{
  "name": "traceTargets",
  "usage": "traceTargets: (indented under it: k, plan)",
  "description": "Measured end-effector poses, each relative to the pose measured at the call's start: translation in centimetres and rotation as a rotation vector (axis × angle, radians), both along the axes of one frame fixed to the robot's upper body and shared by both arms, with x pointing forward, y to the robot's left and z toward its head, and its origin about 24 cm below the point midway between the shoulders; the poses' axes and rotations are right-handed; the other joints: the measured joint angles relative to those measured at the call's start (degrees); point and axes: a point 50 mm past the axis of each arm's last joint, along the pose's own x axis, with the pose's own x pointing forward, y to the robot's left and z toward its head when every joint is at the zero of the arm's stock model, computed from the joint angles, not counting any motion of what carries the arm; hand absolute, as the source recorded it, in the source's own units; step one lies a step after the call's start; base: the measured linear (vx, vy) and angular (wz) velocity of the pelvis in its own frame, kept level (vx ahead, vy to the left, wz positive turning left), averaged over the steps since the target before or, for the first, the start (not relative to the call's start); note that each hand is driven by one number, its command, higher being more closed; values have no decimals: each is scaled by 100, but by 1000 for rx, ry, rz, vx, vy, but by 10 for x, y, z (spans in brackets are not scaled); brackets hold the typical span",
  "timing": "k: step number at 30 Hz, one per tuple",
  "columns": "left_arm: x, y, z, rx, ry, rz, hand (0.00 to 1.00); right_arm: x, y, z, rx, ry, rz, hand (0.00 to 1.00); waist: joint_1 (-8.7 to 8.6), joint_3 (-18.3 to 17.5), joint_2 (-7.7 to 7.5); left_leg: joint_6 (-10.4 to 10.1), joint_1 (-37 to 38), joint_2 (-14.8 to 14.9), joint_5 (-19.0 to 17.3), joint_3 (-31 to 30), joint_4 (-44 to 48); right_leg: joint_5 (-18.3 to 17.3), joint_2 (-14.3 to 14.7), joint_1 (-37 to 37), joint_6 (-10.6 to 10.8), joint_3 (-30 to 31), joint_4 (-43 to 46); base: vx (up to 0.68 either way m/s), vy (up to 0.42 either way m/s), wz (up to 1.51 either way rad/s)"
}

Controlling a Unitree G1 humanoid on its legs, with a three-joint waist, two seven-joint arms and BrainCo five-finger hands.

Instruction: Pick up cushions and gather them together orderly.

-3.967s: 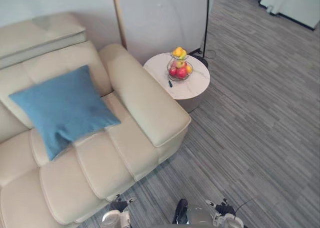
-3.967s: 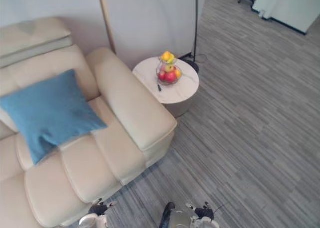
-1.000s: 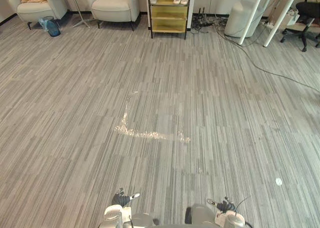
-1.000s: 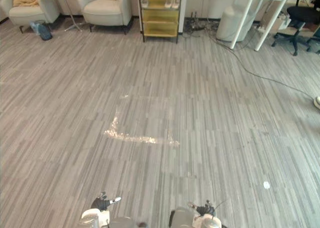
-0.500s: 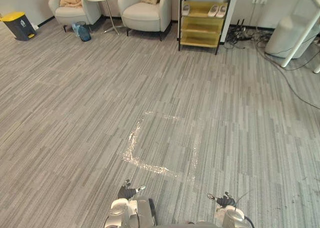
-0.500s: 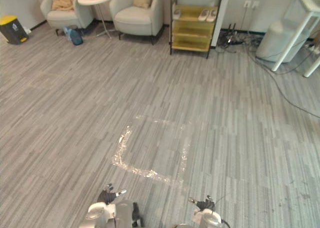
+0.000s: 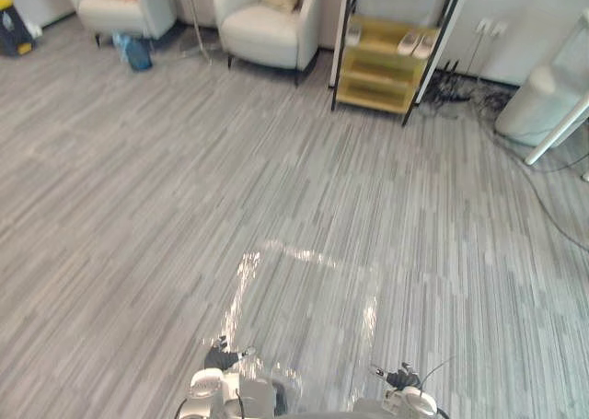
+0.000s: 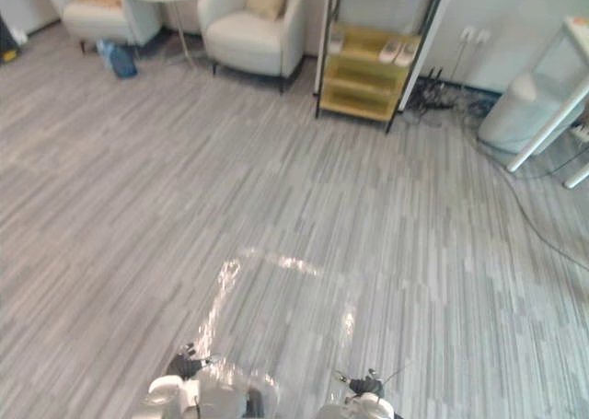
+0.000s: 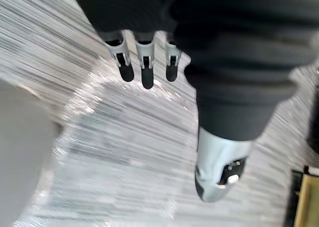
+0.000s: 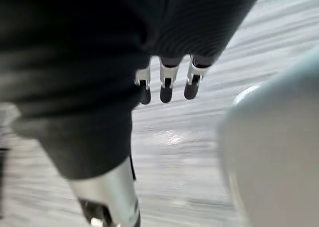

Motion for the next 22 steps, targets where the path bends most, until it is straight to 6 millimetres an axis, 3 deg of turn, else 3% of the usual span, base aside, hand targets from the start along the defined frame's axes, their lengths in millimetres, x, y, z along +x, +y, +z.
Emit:
traceTargets:
  k: [1, 2, 3, 4, 5, 6, 7, 8, 9, 10, 11, 12, 14, 17, 19, 20, 21, 22]
  plan:
    - [0, -3, -1, -7, 3, -1, 0, 2, -1, 1, -4, -7, 0, 0, -70, 6, 17, -59, 148, 64, -51, -57, -115, 75, 117, -185, -30, -89, -803, 544, -115, 33]
    - [-1, -4, -1, -11, 7, -3, 0, 4, -5, 1, -11, -6, 3, 0, -89, 26, 49, -213, 347, 194, -170, -105, -239, 512, 336, -352, -67, -117, -2162, 455, -102, 26]
    - [-1, -4, -1, -11, 8, -3, 0, 4, -5, 1, -11, -4, 3, 0, -93, 26, 49, -230, 359, 199, -185, -111, -244, 555, 352, -359, -72, -118, -2285, 590, -175, 26]
    - [-2, -5, -2, -10, 13, -12, 0, 0, -5, 0, -6, 11, -1, 0, -106, 30, 35, -329, 512, 215, -291, -202, -291, 976, 442, -360, -130, -91, -3012, 549, -206, 32]
    - [-3, -5, -3, -7, 21, -19, 0, -1, -10, 0, -12, 12, -16, 0, -144, 31, 39, -413, 711, 265, -449, -363, -298, 1608, 501, -286, -289, -25, -3120, 549, -206, 37]
    - [-4, -5, -3, -7, 25, -18, 0, 0, -12, 0, -16, 10, -22, 0, -150, 34, 98, -414, 795, 320, -468, -424, -259, 1746, 533, -256, -422, -22, -3001, 574, -236, 34]
    - [-8, -8, -5, -18, 33, -14, 0, 1, -14, 1, -21, 7, -24, 0, -153, 2, 280, -412, 658, 504, -467, -537, 303, 1433, 621, -213, -487, -127, -2771, 540, -243, 32]
    - [-5, -14, -4, -45, 20, 15, 0, 1, -17, 2, -27, 5, -27, 0, -178, 15, 439, -440, 86, 690, -411, -702, 1637, 1233, 716, -11, -568, -289, -2778, 638, -297, 31]
    - [-4, -14, -3, -52, 13, 35, 0, 2, -20, 3, -37, -1, -24, 0, -178, 30, 547, -471, -251, 828, -254, -794, 2430, 1153, 829, 124, -639, -312, -2812, 521, -234, 18]
    - [-3, -15, -2, -69, 3, 63, 0, 4, -25, 4, -52, 1, -10, 0, -127, 118, 682, -494, -796, 1151, 184, -833, 3776, 1012, 1038, 465, -744, -337, -2925, 515, -167, -8]
    - [-3, -15, -2, -73, -3, 63, 0, 3, -25, 4, -56, 5, -7, 0, -75, 138, 766, -539, -1061, 1357, 121, -763, 4433, 933, 1186, 783, -839, -340, -3035, 611, -146, -36]
    - [-3, -14, 0, -64, -13, 51, 0, 3, -21, 3, -45, 9, -4, 0, -53, 172, 688, -627, -1322, 1390, -42, -624, 4494, 847, 1241, 1336, -863, -263, -3264, 488, -93, -36]
    - [1, -14, 2, -63, -34, 43, 0, 3, -17, 2, -38, 12, 2, 0, -36, 188, 616, -621, -1448, 1313, -149, -453, 4006, 848, 1225, 1613, -859, -177, -3494, 366, -90, -34]
    - [7, -20, 5, -77, -61, 35, 0, 5, -11, 2, -25, 2, -2, 0, -14, 183, 585, -573, -1749, 1034, -204, -611, 2229, 782, 1214, 1994, -734, 118, -3741, 368, 17, -53]
    - [7, -23, 5, -84, -60, 35, 0, 4, -12, 2, -25, 5, -2, 0, -7, 161, 620, -596, -1757, 753, 387, -1133, 979, 661, 1249, 2089, -547, 298, -3739, 289, 132, -55]
    - [5, -23, 4, -87, -51, 33, 0, 3, -13, 2, -29, 8, -3, 0, -6, 125, 678, -584, -1739, 741, 956, -1296, 774, 613, 1328, 2128, -484, 390, -3736, 190, 143, -44]
    - [5, -23, 4, -87, -49, 36, 0, 2, -11, 1, -23, 15, 1, 0, 17, 94, 646, -778, -1657, 725, 1057, -1342, 840, 552, 1312, 2200, -410, 500, -3728, 203, 171, -36]
    - [2, -17, 3, -73, -42, 40, 0, -2, -7, -1, -15, 23, 3, 0, 5, 5, 466, -688, -1553, 636, 993, -1275, 727, 471, 1183, 2231, -305, 536, -3728, 103, 106, -23]
